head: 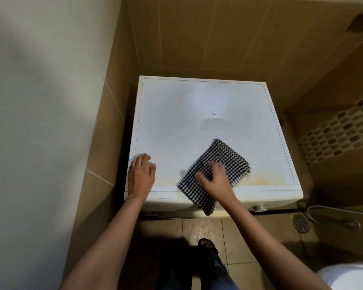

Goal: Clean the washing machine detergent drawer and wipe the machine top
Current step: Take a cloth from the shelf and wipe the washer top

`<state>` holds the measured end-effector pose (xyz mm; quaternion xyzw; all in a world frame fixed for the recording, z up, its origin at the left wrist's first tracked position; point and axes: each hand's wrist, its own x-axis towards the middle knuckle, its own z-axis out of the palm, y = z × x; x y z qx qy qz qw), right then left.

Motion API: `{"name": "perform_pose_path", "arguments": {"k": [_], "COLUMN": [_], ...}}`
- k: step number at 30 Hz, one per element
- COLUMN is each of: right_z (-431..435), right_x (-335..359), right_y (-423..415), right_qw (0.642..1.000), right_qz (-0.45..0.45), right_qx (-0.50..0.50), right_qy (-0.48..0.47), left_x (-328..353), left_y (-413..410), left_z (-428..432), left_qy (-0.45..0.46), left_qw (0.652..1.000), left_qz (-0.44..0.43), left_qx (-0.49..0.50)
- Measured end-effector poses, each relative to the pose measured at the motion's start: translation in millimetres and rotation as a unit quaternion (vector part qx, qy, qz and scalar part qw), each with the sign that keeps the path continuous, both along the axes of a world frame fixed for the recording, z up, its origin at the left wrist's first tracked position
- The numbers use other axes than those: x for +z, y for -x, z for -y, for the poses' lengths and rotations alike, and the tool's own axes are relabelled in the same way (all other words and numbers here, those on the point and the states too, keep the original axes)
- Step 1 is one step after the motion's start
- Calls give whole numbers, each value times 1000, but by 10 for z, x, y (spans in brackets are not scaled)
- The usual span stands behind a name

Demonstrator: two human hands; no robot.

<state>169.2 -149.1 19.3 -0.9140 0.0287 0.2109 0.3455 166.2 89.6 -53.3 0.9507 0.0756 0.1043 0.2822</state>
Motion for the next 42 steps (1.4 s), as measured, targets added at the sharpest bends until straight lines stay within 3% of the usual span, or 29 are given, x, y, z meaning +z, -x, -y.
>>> {"name": "perform_pose_path", "arguments": {"k": [2,6,9,14,19,22,26,31,37,42], "right_z": [-48,-370,-683,-999,-1074,-1013,-586,-117,-842,-1442], "right_x": [-173,-631,-732,-872,-861,-828,-826,-866,-907,-801], "right_y": [-151,-287,-326,-14,-313,-779,-1194,-876,59,-255], "right_qw": [989,979,972,934,909,910,940,949,935,900], "right_qz": [103,61,81,196,220,211,183,175,211,207], "right_qx": [-86,-23,21,224,316,305,195,91,210,354], "right_qy": [65,196,221,196,157,188,210,246,192,148], "left_x": [-43,-120,-137,-89,-118,-153,-160,-145,-118,-119], "left_y": [-5,23,19,41,31,17,25,31,24,-28], "left_z": [-37,-56,-66,-89,-70,-82,-82,-62,-67,-102], "left_qy": [-5,15,41,97,75,67,85,102,120,129], "left_qw": [1000,1000,999,994,997,997,996,994,991,987], "left_qz": [1,4,19,51,25,28,30,34,52,39], "left_qx": [-9,2,-1,22,15,20,26,22,18,92]}}
